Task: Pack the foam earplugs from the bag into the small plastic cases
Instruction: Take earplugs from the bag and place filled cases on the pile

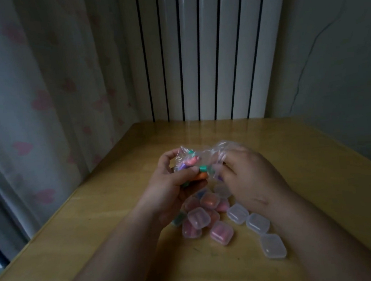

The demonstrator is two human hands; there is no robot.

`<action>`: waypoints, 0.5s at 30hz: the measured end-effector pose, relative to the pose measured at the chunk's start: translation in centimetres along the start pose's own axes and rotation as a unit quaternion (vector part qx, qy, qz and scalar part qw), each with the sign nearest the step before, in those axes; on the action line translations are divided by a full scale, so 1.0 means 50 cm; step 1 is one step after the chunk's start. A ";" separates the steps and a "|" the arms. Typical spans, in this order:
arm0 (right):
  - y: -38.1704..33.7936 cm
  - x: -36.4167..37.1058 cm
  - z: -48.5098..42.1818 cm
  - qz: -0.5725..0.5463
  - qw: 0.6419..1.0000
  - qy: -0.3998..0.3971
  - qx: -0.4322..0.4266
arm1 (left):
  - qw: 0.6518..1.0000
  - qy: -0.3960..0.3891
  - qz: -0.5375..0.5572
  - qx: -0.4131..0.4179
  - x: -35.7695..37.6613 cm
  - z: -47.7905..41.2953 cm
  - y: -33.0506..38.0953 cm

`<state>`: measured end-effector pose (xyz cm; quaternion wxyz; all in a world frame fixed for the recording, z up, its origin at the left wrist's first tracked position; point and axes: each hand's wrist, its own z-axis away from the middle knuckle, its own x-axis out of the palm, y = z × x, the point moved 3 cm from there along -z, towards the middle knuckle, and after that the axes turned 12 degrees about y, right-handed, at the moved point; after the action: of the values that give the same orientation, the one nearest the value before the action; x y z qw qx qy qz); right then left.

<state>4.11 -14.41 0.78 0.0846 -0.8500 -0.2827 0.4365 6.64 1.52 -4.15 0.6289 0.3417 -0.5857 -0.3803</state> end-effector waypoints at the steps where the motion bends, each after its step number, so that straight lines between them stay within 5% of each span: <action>1: 0.004 0.002 -0.001 -0.017 1.000 -0.013 0.014 | 1.000 -0.001 -0.005 0.000 0.000 0.000 -0.001; 15: 0.015 0.017 0.001 -0.156 0.982 -0.078 0.076 | 0.996 0.026 -0.069 0.046 0.006 0.002 -0.002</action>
<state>4.75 -14.58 -0.14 0.1935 -0.7500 -0.3840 0.5026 6.54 1.19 -4.10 0.5999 0.4194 -0.5611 -0.3864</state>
